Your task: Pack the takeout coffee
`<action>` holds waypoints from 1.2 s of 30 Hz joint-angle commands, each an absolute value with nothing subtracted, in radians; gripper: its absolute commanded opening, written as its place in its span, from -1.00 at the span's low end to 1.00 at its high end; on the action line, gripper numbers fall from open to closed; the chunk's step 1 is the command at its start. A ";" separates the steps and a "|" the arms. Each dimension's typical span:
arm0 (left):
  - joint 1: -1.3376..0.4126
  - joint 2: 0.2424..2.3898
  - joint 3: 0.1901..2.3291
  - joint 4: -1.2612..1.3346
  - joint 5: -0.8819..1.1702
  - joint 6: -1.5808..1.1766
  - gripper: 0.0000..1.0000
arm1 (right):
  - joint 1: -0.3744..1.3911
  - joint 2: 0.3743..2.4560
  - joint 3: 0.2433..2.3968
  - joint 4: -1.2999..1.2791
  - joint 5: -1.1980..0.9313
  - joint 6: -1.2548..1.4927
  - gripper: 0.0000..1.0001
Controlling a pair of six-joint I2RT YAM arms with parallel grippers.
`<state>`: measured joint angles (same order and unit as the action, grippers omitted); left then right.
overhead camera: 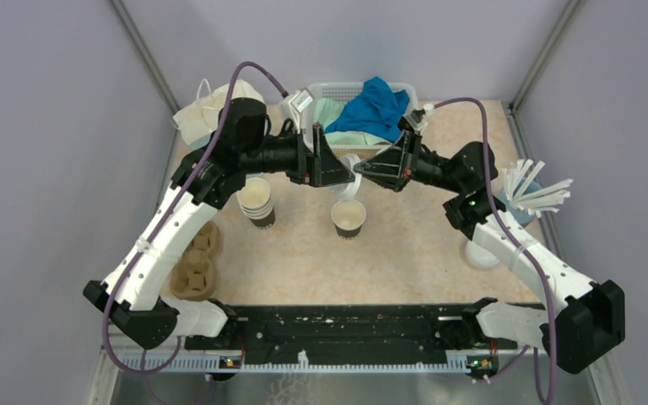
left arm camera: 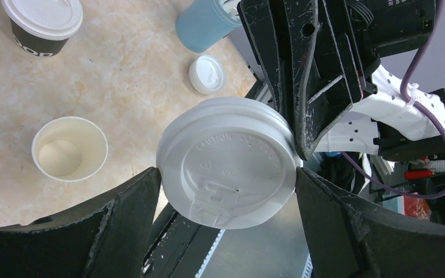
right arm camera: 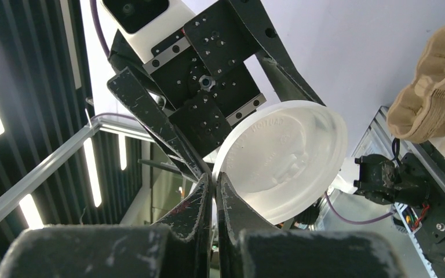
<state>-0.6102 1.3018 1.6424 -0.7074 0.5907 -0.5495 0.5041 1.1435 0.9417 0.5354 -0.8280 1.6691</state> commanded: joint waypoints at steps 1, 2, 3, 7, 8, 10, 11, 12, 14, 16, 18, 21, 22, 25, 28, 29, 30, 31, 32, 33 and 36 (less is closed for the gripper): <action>-0.609 1.307 1.678 -0.691 0.617 -0.531 0.81 | 0.511 1.147 0.955 0.584 -0.818 1.674 -1.00; -0.610 1.308 1.678 -0.693 0.614 -0.530 0.79 | 0.512 1.148 0.956 0.584 -0.818 1.675 -1.00; -0.609 1.307 1.678 -0.695 0.613 -0.529 0.77 | 0.511 1.148 0.956 0.584 -0.817 1.676 -1.00; -0.609 1.308 1.679 -0.697 0.611 -0.529 0.72 | 0.511 1.153 0.959 0.589 -0.814 1.677 -1.00; -0.609 1.309 1.679 -0.697 0.611 -0.529 0.69 | 0.512 1.153 0.960 0.588 -0.815 1.677 -1.00; -0.609 1.311 1.680 -0.696 0.610 -0.529 0.64 | 0.512 1.153 0.962 0.587 -0.814 1.674 -1.00; -0.609 1.312 1.680 -0.695 0.609 -0.529 0.63 | 0.512 1.153 0.961 0.585 -0.814 1.674 -1.00; -0.609 1.312 1.680 -0.694 0.608 -0.529 0.60 | 0.512 1.153 0.962 0.583 -0.816 1.674 -0.99; -0.609 1.312 1.680 -0.696 0.599 -0.529 0.57 | 0.512 1.153 0.960 0.576 -0.815 1.667 -0.95; -0.610 1.312 1.682 -0.703 0.587 -0.529 0.53 | 0.511 1.151 0.959 0.565 -0.815 1.659 -0.91; -0.609 1.312 1.684 -0.710 0.578 -0.527 0.51 | 0.512 1.151 0.955 0.562 -0.812 1.658 -0.90; -0.608 1.312 1.684 -0.718 0.570 -0.523 0.50 | 0.512 1.152 0.951 0.561 -0.811 1.655 -0.83; -0.609 1.311 1.683 -0.719 0.566 -0.522 0.51 | 0.511 1.153 0.951 0.560 -0.811 1.655 -0.79; -0.608 1.311 1.684 -0.723 0.556 -0.522 0.50 | 0.511 1.155 0.952 0.550 -0.812 1.647 -0.59; -0.606 1.315 1.692 -0.733 0.538 -0.524 0.50 | 0.510 1.158 0.951 0.538 -0.814 1.639 -0.37; -0.605 1.319 1.695 -0.739 0.533 -0.525 0.50 | 0.508 1.158 0.950 0.527 -0.814 1.634 -0.30; -0.605 1.321 1.698 -0.746 0.528 -0.525 0.49 | 0.503 1.157 0.947 0.512 -0.821 1.622 -0.21; -0.604 1.326 1.703 -0.753 0.518 -0.525 0.50 | 0.487 1.155 0.943 0.488 -0.833 1.610 -0.17; -0.603 1.331 1.709 -0.767 0.505 -0.521 0.49 | 0.454 1.144 0.938 0.446 -0.847 1.574 -0.14; -0.603 1.339 1.723 -0.797 0.484 -0.514 0.49 | 0.409 1.125 0.940 0.337 -0.859 1.494 -0.07; -0.604 1.389 1.783 -0.907 0.405 -0.475 0.48 | 0.195 1.059 1.015 -0.241 -0.839 1.081 0.22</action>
<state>-0.6090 1.3411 1.6943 -0.8001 0.5011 -0.5297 0.4049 1.1362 0.9451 0.3328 -0.8516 1.5089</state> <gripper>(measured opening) 0.819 0.547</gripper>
